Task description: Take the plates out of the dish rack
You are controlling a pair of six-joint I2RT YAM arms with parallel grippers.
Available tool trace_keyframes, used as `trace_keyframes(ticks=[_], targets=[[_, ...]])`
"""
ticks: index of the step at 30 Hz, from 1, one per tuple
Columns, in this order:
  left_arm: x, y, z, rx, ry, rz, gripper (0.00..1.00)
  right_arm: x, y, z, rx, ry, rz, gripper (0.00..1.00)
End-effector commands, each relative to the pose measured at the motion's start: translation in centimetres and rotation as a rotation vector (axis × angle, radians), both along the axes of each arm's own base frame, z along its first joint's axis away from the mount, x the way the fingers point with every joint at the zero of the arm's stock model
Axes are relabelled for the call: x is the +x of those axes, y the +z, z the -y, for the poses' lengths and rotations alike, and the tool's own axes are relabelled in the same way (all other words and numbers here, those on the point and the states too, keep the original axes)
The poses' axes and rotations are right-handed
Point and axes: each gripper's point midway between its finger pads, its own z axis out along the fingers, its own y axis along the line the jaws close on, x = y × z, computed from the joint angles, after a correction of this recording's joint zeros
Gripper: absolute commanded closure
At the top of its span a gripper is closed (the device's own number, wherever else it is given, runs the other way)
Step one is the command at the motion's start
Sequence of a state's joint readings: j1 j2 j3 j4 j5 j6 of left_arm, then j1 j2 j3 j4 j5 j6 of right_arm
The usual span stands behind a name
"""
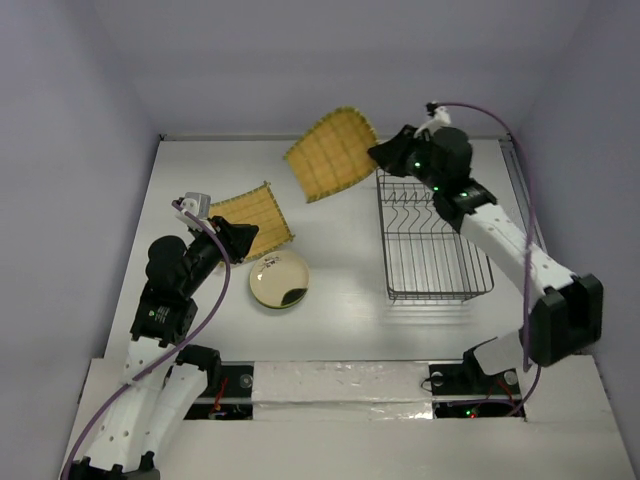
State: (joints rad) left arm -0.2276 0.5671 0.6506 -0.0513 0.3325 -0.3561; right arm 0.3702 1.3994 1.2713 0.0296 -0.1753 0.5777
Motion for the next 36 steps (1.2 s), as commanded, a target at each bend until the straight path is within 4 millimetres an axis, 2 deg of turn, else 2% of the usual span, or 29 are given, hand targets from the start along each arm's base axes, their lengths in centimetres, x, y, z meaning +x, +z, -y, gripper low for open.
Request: trace_keyframes(ticks=[1, 2, 4, 5, 6, 8, 9, 10, 14, 15, 16, 18, 20, 21, 24, 28, 32, 36], targets=[[-0.2, 2.9, 0.1, -0.016, -0.008, 0.086, 0.81, -2.1, 6.2, -7.4, 0.276, 0.232, 0.143, 1.00], [-0.3, 3.0, 0.1, -0.017, -0.011, 0.090, 0.81, -1.4, 4.2, -9.2, 0.292, 0.266, 0.097, 1.00], [-0.3, 3.0, 0.1, -0.015, -0.011, 0.091, 0.81, -2.1, 4.4, -12.4, 0.350, 0.338, 0.074, 1.00], [-0.3, 3.0, 0.1, -0.016, -0.011, 0.089, 0.81, -2.1, 3.9, -13.5, 0.359, 0.353, 0.058, 1.00], [-0.3, 3.0, 0.1, -0.017, -0.009, 0.092, 0.81, -2.0, 2.8, -15.6, 0.380, 0.383, 0.023, 1.00], [-0.4, 3.1, 0.0, -0.017, -0.008, 0.093, 0.81, -1.9, 1.7, -17.6, 0.390, 0.403, -0.013, 1.00], [-0.4, 3.2, 0.0, -0.018, -0.008, 0.095, 0.81, -1.4, -0.3, -19.0, 0.389, 0.406, -0.062, 1.00], [-0.4, 3.2, 0.1, -0.018, -0.009, 0.095, 0.81, -1.5, -0.1, -19.9, 0.401, 0.420, -0.061, 1.00], [-0.5, 3.3, 0.0, -0.017, -0.006, 0.100, 0.81, -2.2, -3.0, -24.7, 0.426, 0.481, -0.145, 1.00], [-0.5, 3.3, 0.0, -0.018, -0.006, 0.098, 0.81, -2.3, -3.5, -25.4, 0.439, 0.486, -0.169, 1.00], [-0.5, 3.3, 0.0, -0.018, -0.006, 0.098, 0.81, -1.5, -5.3, -26.0, 0.434, 0.474, -0.200, 1.00], [-0.5, 3.2, 0.0, -0.017, -0.006, 0.097, 0.81, -1.9, -5.9, -27.6, 0.455, 0.486, -0.231, 1.00], [-0.5, 3.3, 0.0, -0.017, -0.006, 0.099, 0.81, -1.2, -8.2, -28.2, 0.452, 0.472, -0.272, 1.00], [-0.5, 3.3, 0.0, -0.017, -0.006, 0.100, 0.81, -1.5, -8.9, -28.8, 0.454, 0.473, -0.293, 1.00], [-0.5, 3.3, -0.1, -0.017, -0.005, 0.099, 0.81, -0.9, -11.9, -28.9, 0.438, 0.440, -0.338, 1.00], [-0.5, 3.2, 0.0, -0.017, -0.006, 0.099, 0.81, -0.7, -14.8, -29.1, 0.405, 0.395, -0.382, 1.00], [-0.5, 3.2, 0.0, -0.017, -0.009, 0.097, 0.81, -0.6, -17.0, -28.7, 0.393, 0.363, -0.417, 0.98], [-0.4, 3.1, 0.1, -0.016, -0.011, 0.094, 0.81, -0.9, -18.0, -28.8, 0.389, 0.345, -0.436, 0.93]])
